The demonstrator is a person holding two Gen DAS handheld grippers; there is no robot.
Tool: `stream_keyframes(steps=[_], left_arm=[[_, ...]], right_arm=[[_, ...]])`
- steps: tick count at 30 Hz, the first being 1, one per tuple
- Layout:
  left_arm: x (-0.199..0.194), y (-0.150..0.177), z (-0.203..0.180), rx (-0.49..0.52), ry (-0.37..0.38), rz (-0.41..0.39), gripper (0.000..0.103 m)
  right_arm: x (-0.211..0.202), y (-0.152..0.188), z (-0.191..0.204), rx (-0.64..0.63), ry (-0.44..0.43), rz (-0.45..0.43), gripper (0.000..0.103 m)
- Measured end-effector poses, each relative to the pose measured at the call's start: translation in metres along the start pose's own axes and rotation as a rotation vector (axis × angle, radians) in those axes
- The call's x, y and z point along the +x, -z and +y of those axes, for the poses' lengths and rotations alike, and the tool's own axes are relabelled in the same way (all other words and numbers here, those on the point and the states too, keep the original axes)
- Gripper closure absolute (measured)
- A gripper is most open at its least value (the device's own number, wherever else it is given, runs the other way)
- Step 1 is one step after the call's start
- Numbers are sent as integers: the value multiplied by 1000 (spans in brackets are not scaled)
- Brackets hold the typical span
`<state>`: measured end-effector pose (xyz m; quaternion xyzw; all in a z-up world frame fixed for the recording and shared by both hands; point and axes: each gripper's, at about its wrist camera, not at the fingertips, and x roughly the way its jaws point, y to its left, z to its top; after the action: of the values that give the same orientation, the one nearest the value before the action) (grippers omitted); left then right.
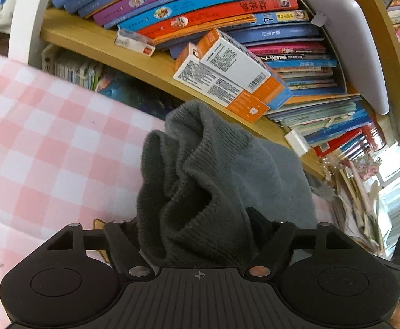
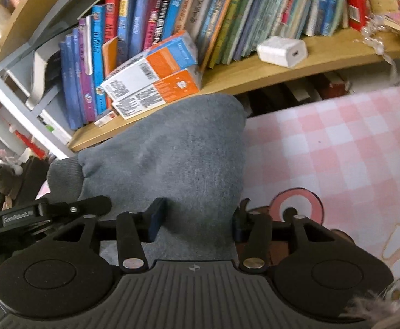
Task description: Fold clothes
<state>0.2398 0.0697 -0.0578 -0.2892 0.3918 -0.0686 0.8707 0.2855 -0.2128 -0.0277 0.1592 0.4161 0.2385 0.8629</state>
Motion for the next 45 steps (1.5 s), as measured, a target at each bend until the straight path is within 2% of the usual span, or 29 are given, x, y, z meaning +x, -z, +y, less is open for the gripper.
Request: stream_keyframes(steps=[2,5,11,16,25,29,32,36,41,45], left_arm=[[-4,0,0,0,-6,-3,29],[-13,2,1,4,-14,-14,28],[-41,15,-6,45,-36,-61,28],[-66,36,-17,114,-102,-120,24],[-98,82,-39,211,-180,-141,24],[-109,91,-41,220,-199,-153,23],[-117,95,-42,229,-213,-163,19],[-126,102,-44,245,-235,-197,16],[-131,109,-47,269,-265,-215,9],[-134,113,-49,291,-291,-226,6]], right_arm=[[-3,1,-1,9,14,-4,45],[-14,3,-3,26,46,-28,41],[-42,13,-8,61,92,-98,38],[-65,32,-2,51,125,-137,37],[-99,73,40,-85,185,-187,34],[-105,92,61,-182,218,-186,30],[-107,105,71,-240,241,-194,25],[-110,120,81,-262,240,-188,18],[-113,133,86,-254,279,-186,8],[-115,139,88,-257,289,-184,5]])
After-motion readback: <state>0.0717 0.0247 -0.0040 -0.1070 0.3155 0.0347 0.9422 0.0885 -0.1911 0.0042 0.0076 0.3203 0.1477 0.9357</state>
